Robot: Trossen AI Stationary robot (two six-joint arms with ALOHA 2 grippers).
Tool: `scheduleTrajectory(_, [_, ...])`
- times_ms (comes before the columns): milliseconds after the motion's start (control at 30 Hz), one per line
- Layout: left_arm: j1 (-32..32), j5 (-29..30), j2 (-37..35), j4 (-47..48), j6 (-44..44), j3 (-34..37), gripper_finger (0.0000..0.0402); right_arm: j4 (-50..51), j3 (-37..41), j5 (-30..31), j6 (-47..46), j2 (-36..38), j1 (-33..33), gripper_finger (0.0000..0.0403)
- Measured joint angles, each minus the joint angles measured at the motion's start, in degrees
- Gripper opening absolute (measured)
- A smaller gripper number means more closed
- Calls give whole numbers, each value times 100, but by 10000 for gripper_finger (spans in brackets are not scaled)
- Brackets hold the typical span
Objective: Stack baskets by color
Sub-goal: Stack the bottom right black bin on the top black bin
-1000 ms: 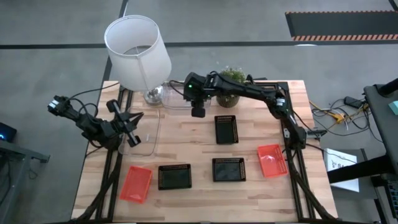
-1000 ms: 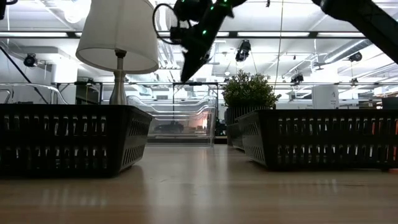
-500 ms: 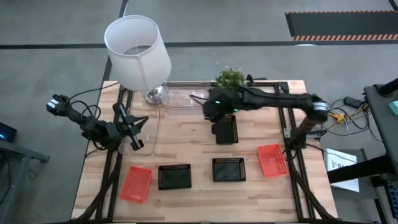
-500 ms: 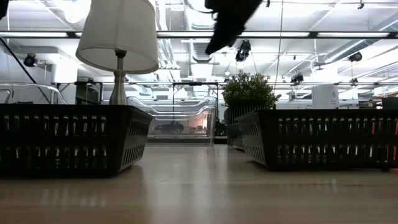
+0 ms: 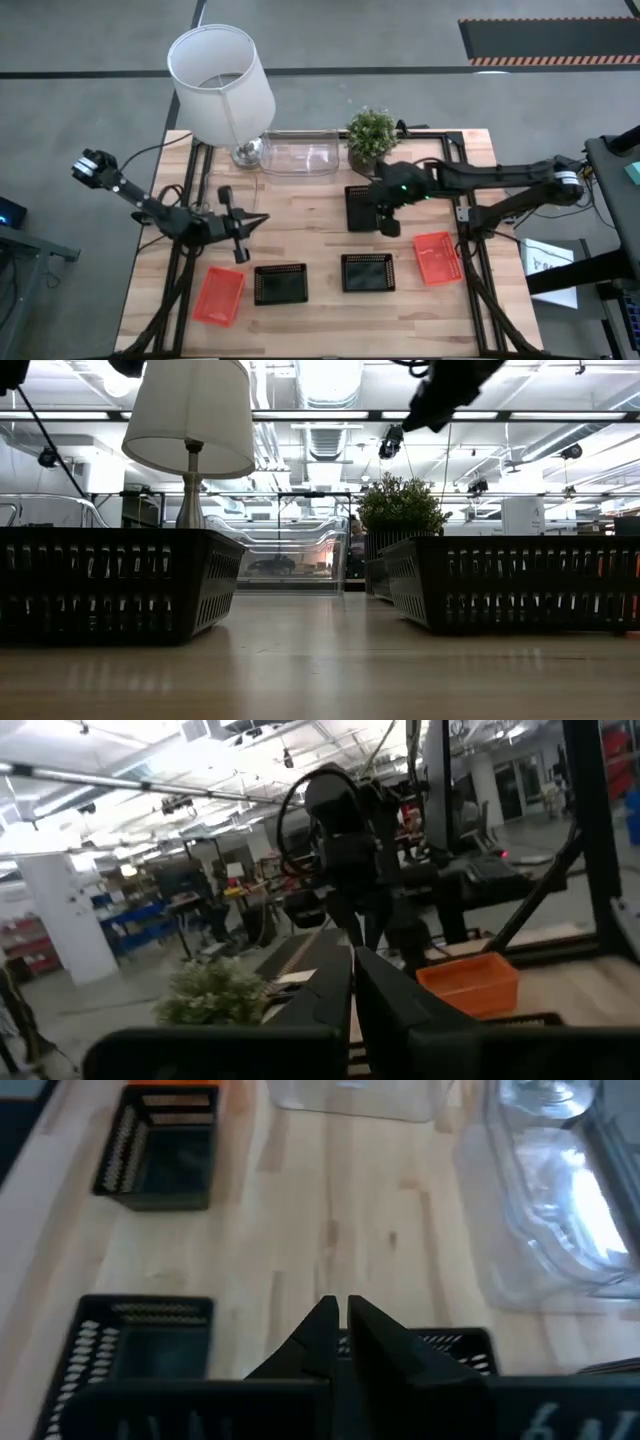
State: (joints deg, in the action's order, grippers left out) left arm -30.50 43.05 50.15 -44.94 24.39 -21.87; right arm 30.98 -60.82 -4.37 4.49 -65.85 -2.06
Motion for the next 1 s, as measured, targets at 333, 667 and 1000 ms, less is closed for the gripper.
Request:
scheduleTrajectory(333, [2,-2,967,43,-458,-466,0,-1319,1318,68,-19,501,590,18])
scheduleTrajectory(667, [26,-2,1277,24,-414,-829,0,-2269,1898,296,211,222,883,18])
scheduleTrajectory(1000, [276,4,1275,-89,-419,-819,0,-2068,1822,-19,-199,166,885,71])
